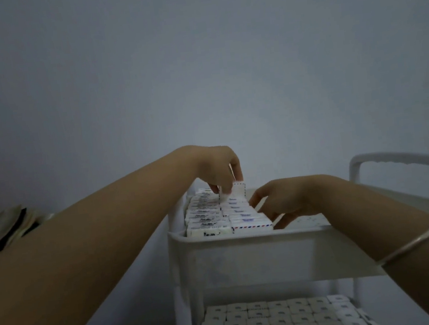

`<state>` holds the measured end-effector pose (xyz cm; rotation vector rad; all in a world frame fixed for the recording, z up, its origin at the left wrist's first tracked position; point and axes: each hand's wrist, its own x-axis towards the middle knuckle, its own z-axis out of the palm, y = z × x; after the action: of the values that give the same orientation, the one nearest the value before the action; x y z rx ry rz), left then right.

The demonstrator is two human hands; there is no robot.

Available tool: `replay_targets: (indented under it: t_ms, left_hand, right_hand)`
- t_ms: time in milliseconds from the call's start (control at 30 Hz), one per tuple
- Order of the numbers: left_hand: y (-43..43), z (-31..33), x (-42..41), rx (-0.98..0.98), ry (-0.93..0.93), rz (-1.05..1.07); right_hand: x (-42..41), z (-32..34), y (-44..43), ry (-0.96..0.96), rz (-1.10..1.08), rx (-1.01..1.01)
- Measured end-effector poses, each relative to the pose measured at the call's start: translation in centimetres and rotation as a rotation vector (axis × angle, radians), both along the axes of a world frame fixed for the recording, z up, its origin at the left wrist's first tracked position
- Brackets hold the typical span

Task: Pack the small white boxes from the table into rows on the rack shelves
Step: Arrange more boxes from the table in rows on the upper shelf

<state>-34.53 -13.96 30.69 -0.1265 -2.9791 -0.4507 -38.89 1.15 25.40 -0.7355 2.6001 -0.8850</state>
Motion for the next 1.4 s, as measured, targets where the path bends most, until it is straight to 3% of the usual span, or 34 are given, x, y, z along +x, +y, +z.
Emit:
replay_targets:
  t_ms: [333, 467, 567, 667, 800, 900, 967, 1100, 1300, 1400]
  left_hand:
    - [0.1, 0.1, 0.2, -0.167, -0.131, 0.048]
    - [0.3, 0.0, 0.3, -0.169, -0.069, 0.071]
    - [0.7, 0.1, 1.4, -0.22, 0.148, 0.045]
    - [1.1, 0.7, 4.1, -0.046, 0.362, -0.024]
    - [1.4, -0.3, 10.0, 0.168, 0.519, -0.12]
    - [1.1, -3.4, 14.9, 0.272, 0.578, -0.19]
    - [0.7, -6.7, 17.7, 0.367, 0.548, -0.202]
    - [-0.2, -16.5, 21.5, 0.431, 0.318, -0.089]
    - [-2.3, -29.3, 25.8, 0.276, -0.05, 0.006]
    - [-2.7, -32.0, 26.9, 0.029, -0.179, -0.101]
  right_hand:
    - [-1.0, -0.2, -0.4, 0.097, 0.019, 0.156]
    - [-0.5, 0.2, -0.1, 0.191, -0.038, 0.087]
    - [0.6, 0.7, 0.4, 0.375, -0.107, -0.103]
    - [3.2, 1.2, 1.1, 0.57, -0.089, -0.255]
    - [8.9, 0.5, 2.1, 0.795, -0.03, -0.309]
    - [13.8, -1.6, 3.3, 0.768, 0.025, -0.43]
    - [16.7, -3.9, 3.9, 0.624, 0.081, -0.464]
    - [20.2, -11.3, 3.6, 0.361, 0.196, -0.234]
    - [20.7, -24.5, 2.3, 0.304, 0.222, 0.274]
    - [20.6, -28.3, 1.6, 0.236, 0.135, 0.368]
